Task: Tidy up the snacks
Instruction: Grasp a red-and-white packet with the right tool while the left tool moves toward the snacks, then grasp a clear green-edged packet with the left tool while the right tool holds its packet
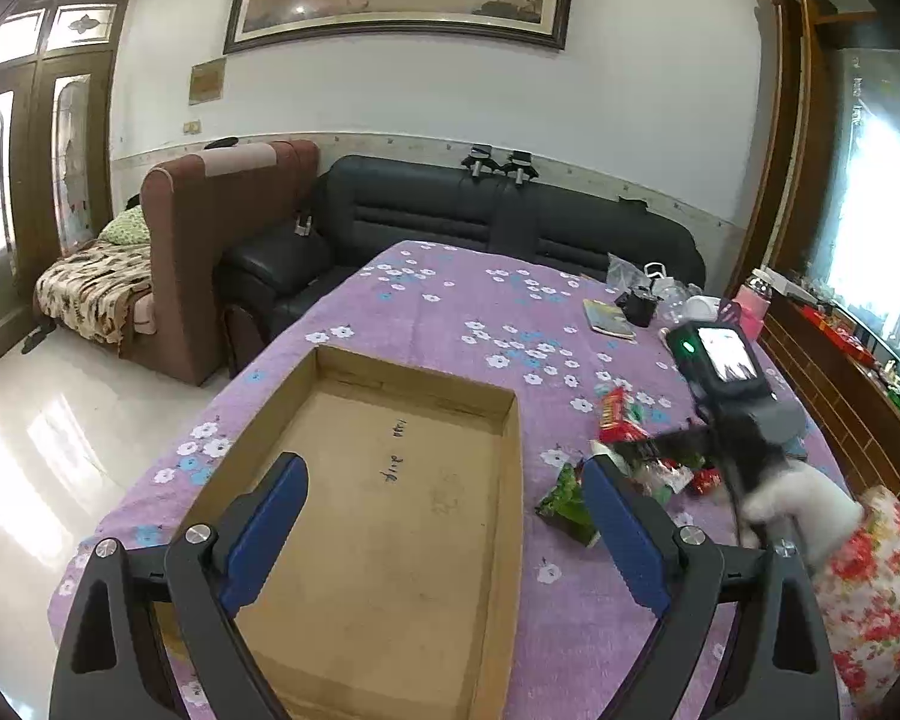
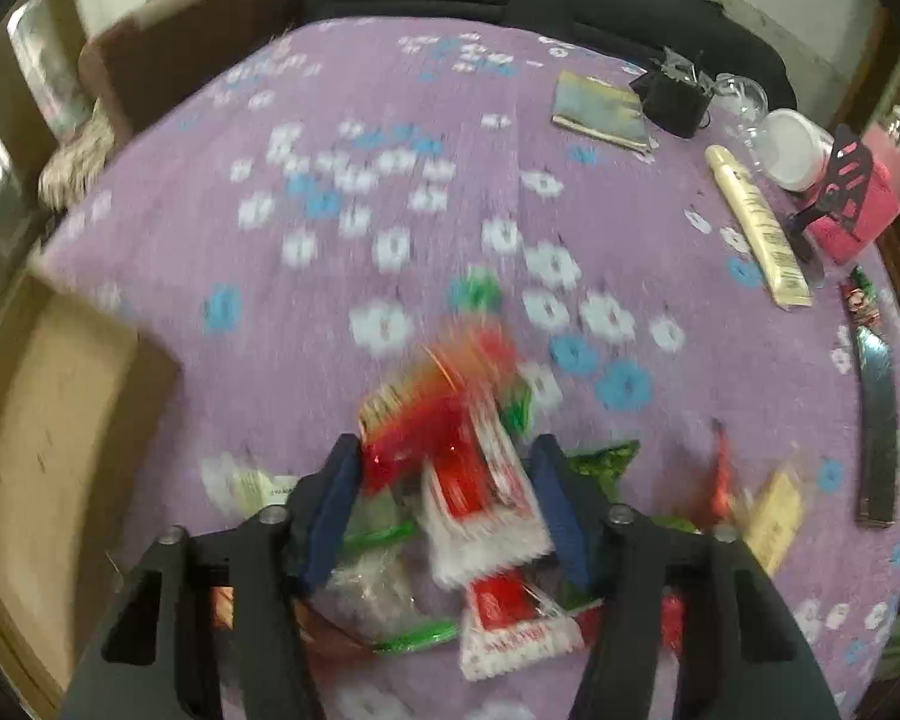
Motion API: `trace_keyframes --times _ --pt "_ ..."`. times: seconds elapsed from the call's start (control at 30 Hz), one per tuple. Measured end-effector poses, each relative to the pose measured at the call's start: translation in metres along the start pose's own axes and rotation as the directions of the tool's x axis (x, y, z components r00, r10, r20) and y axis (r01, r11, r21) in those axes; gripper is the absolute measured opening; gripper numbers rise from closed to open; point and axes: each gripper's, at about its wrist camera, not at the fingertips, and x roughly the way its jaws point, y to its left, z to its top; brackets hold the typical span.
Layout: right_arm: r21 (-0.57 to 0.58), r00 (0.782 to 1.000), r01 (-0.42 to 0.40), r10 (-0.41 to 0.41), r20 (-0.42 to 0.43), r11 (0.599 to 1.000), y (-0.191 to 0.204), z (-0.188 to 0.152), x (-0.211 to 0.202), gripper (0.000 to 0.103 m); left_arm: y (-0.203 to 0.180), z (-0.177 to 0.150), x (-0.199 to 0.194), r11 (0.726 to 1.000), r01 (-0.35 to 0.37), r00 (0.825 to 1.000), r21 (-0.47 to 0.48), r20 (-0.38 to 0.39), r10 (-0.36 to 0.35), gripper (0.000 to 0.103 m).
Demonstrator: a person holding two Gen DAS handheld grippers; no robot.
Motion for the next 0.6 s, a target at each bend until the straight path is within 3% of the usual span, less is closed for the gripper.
trace_keyframes --times 0.2,0.33,0.43,0.6 --pt "0.014 0.995 -0.069 0.07 -0.071 0.998 -0.03 -0.057 -0.019 0.046 -0.017 -0.006 0.006 0.999 0.039 0.999 0.033 -0.02 -0.038 0.095" --pt "0.114 0.981 -0.185 0.177 0.083 0.976 -0.069 -0.085 -0.068 0.046 -0.03 -0.01 0.007 0.997 0.056 0.998 0.059 -0.027 -0.054 0.095" --pt "0.142 0.977 -0.146 0.12 0.177 0.979 -0.088 -0.098 -0.09 0.047 -0.039 -0.014 0.011 0.995 0.071 0.997 0.069 -0.042 -0.069 0.095" --pt "0.117 0.97 -0.196 0.175 0.172 0.974 -0.079 -0.103 -0.077 0.046 -0.056 -0.022 0.016 0.991 0.107 0.992 0.086 -0.07 -0.101 0.095"
